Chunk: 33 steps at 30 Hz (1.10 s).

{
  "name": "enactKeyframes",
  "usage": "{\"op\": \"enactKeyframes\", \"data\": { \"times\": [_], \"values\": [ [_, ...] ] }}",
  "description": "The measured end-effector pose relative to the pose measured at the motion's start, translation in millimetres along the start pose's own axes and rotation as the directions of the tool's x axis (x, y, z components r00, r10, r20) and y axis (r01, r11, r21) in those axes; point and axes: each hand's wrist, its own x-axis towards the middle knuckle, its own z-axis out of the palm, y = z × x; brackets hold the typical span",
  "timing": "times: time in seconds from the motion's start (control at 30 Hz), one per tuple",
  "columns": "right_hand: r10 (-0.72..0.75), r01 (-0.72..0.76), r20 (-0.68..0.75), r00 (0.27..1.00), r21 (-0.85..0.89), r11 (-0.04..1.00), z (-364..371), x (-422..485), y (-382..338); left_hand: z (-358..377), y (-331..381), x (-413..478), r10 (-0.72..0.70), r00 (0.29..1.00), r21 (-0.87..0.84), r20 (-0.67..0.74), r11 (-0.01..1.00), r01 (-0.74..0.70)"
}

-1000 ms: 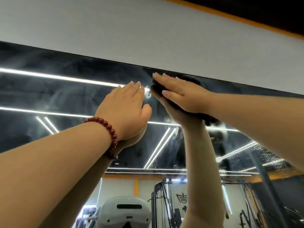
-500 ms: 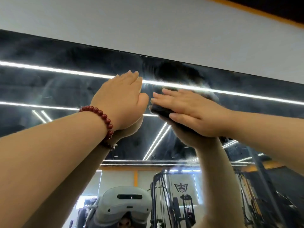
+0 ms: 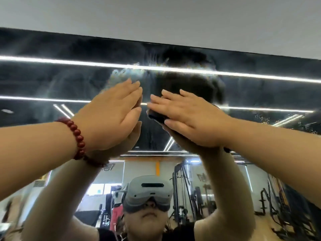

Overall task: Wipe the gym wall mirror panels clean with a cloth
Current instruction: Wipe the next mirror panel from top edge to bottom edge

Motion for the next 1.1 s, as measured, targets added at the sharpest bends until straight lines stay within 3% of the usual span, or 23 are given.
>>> {"op": "enactKeyframes", "data": {
  "times": [0.17, 0.27, 0.33, 0.4, 0.57, 0.7, 0.77, 0.87, 0.97, 1.03, 1.1],
  "values": [
    [-0.133, 0.134, 0.065, 0.989, -0.020, 0.991, 10, -44, -18, 12, 16, -21, 0.064, 0.997, -0.022, 0.045, 0.998, -0.063],
    [0.100, -0.100, 0.005, 0.995, 0.045, 0.994, -2, -7, 9, 20, 23, -21, 0.035, 0.999, 0.022, 0.006, 0.999, -0.035],
    [0.288, -0.283, -0.043, 0.957, 0.087, 0.955, -11, 20, 29, 23, 25, -22, 0.029, 0.999, 0.052, -0.014, 0.998, -0.029],
    [0.318, -0.314, -0.078, 0.945, 0.060, 0.947, -10, 31, 32, 24, 27, -25, 0.009, 1.000, 0.045, -0.027, 0.999, -0.008],
    [-0.002, 0.002, 0.000, 1.000, -0.010, 1.000, 8, -22, -12, 21, 30, -28, 0.015, 0.996, 0.041, -0.084, 0.999, -0.012],
    [-0.208, 0.211, 0.059, 0.976, -0.040, 0.977, 23, -71, -28, 19, 34, -32, 0.058, 0.992, 0.062, -0.116, 0.997, -0.051],
    [-0.235, 0.235, 0.102, 0.967, 0.009, 0.972, 19, -67, -22, 18, 38, -32, 0.071, 0.993, 0.074, -0.096, 0.995, -0.064],
    [-0.014, 0.012, 0.028, 0.999, 0.049, 0.999, 3, -33, 0, 16, 37, -33, 0.066, 0.997, 0.099, -0.046, 0.993, -0.061],
    [0.312, -0.307, -0.057, 0.948, 0.085, 0.948, -8, -1, 20, 18, 38, -45, 0.021, 1.000, 0.077, -0.016, 0.997, -0.020],
    [0.302, -0.298, -0.067, 0.951, 0.061, 0.953, -3, 3, 10, 21, 38, -59, -0.003, 1.000, 0.043, -0.020, 0.999, 0.004],
    [0.124, -0.123, -0.049, 0.991, 0.031, 0.992, 6, -16, -16, 23, 37, -71, 0.014, 0.999, 0.039, -0.028, 0.999, -0.013]
  ]
}}
